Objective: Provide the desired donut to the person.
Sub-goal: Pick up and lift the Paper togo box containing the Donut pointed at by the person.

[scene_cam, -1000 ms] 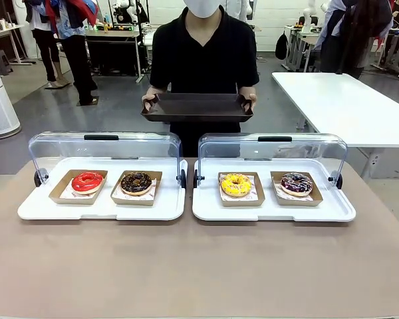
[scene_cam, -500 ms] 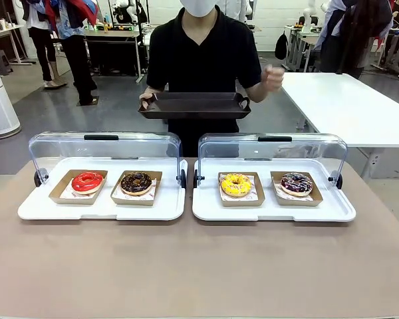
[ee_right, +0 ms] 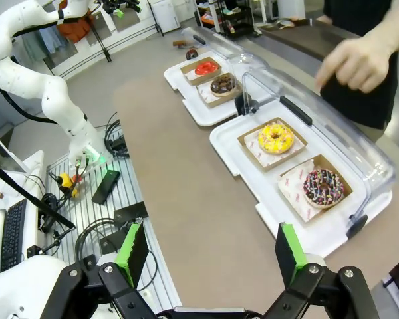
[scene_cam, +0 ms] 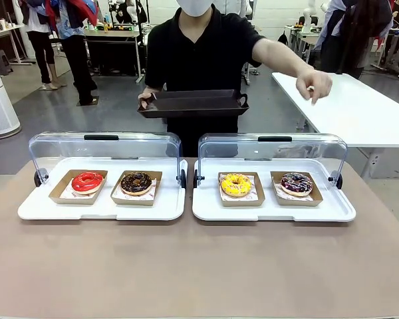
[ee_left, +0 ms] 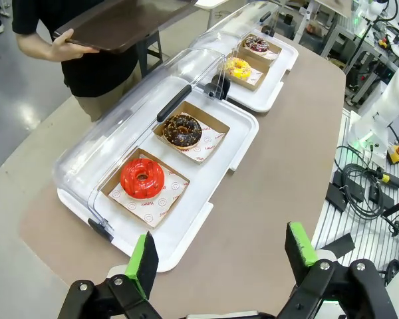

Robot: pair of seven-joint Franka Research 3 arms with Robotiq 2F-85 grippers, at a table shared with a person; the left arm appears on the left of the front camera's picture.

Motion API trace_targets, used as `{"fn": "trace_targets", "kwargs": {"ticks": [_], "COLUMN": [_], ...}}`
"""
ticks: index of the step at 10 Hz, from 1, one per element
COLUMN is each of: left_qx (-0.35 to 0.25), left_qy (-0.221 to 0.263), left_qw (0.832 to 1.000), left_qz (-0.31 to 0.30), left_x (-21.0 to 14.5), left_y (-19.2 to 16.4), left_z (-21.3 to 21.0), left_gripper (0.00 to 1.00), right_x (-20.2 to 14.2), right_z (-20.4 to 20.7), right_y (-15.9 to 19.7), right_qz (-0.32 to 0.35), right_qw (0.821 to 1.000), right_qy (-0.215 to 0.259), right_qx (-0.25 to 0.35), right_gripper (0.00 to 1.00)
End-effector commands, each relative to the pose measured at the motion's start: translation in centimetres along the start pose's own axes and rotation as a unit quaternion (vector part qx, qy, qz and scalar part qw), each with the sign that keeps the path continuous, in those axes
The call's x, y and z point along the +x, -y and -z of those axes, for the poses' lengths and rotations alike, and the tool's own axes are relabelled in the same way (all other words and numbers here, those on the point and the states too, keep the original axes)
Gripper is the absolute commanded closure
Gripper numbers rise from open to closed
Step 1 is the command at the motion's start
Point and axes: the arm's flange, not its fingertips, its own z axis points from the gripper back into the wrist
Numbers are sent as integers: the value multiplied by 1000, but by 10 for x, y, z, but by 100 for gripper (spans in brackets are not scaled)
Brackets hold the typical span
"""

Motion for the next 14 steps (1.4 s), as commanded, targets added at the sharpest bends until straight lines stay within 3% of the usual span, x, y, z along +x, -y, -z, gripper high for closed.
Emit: {"fn": "trace_targets", "kwargs": {"ticks": [1,12,13,14], "left_qx": [-3,-3,-3,-3], "left_qy": [5,5,5,5], "left_qw": [1000,1000,1000,1000], "left_qz": [3,3,3,3], "left_x": [0,0,0,0], "left_y": [0,0,0,0], "left_z": [-1,-1,-1,-1], "left_gripper": [0,0,0,0], "right_x": [1,1,0,16], "right_z": [-1,-1,0,24], "right_y": [0,0,0,-9], "right_qz": [-5,-5,0,-32], "right_qw": [1000,1000,1000,997], "right_qy": [6,6,0,-69], "right_qx": [4,4,0,24], "right_gripper": [0,0,0,0]}}
